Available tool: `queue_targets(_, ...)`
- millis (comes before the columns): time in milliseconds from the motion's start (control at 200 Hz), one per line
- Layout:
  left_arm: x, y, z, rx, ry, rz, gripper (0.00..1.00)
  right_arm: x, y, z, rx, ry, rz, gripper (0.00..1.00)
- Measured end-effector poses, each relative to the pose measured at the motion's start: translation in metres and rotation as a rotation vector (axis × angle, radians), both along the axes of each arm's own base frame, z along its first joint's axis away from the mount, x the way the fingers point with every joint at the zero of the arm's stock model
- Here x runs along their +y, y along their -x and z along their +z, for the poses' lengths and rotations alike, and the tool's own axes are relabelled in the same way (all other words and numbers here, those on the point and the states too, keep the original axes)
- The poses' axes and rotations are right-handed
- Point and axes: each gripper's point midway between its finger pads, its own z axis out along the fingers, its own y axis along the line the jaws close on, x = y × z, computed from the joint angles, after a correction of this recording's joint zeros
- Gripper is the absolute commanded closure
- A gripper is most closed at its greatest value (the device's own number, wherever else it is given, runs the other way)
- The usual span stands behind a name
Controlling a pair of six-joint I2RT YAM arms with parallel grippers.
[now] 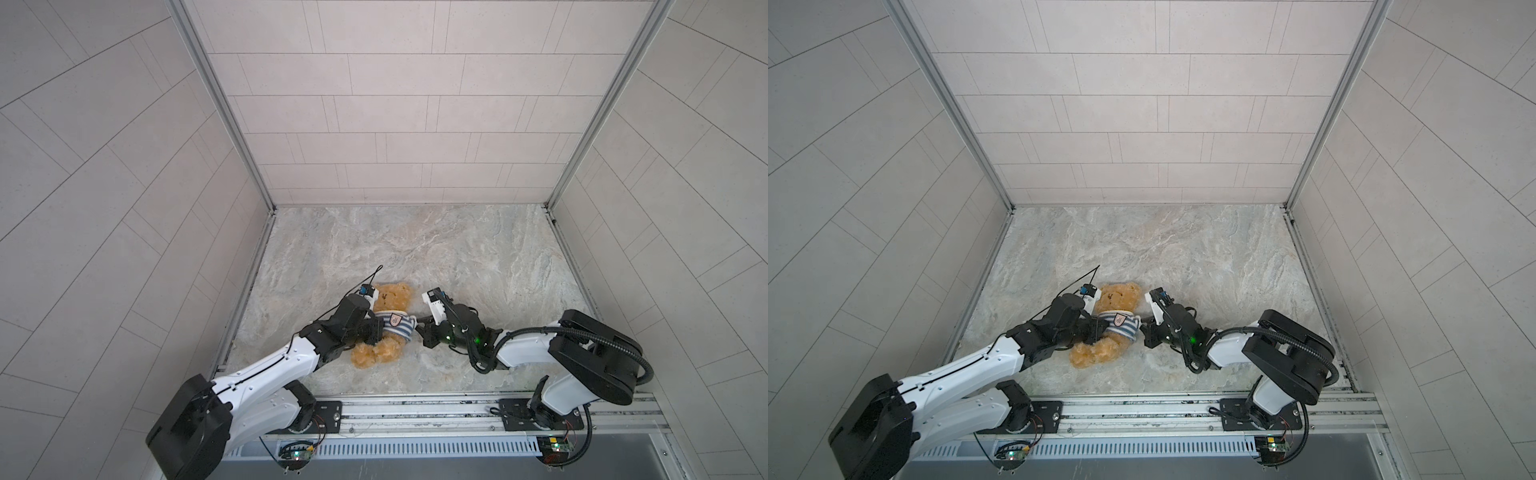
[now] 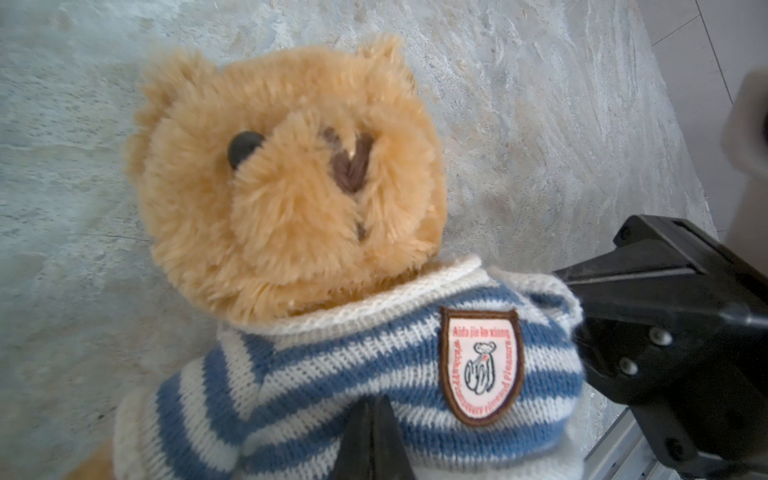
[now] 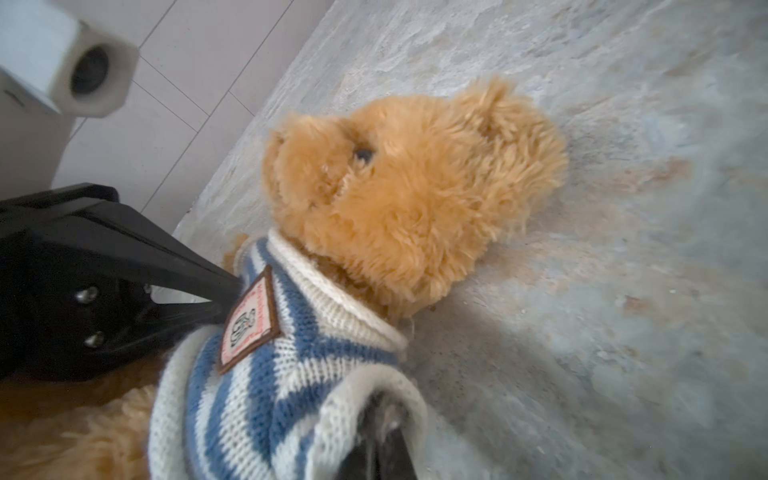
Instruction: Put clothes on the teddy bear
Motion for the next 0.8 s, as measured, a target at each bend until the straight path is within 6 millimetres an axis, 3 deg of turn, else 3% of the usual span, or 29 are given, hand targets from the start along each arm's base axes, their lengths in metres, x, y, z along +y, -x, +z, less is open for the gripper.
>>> queue_targets(456,0.023,-0.011,-0.006,0.000,-0.053,0.092,0.96,0.059,0.043,0.032,-0.078,-0.009,0.145,0.95)
queue_targets(641,0.026,-0.010,-0.005,-0.017,-0.055,0.095,0.94,0.064,0.055,0.029,-0.105,0.034,0.168,0.91)
queue_targets(801,0.024,-0.010,-0.007,-0.025,-0.034,0.087,0.96,0.053,0.050,0.029,-0.140,0.097,0.132,0.82)
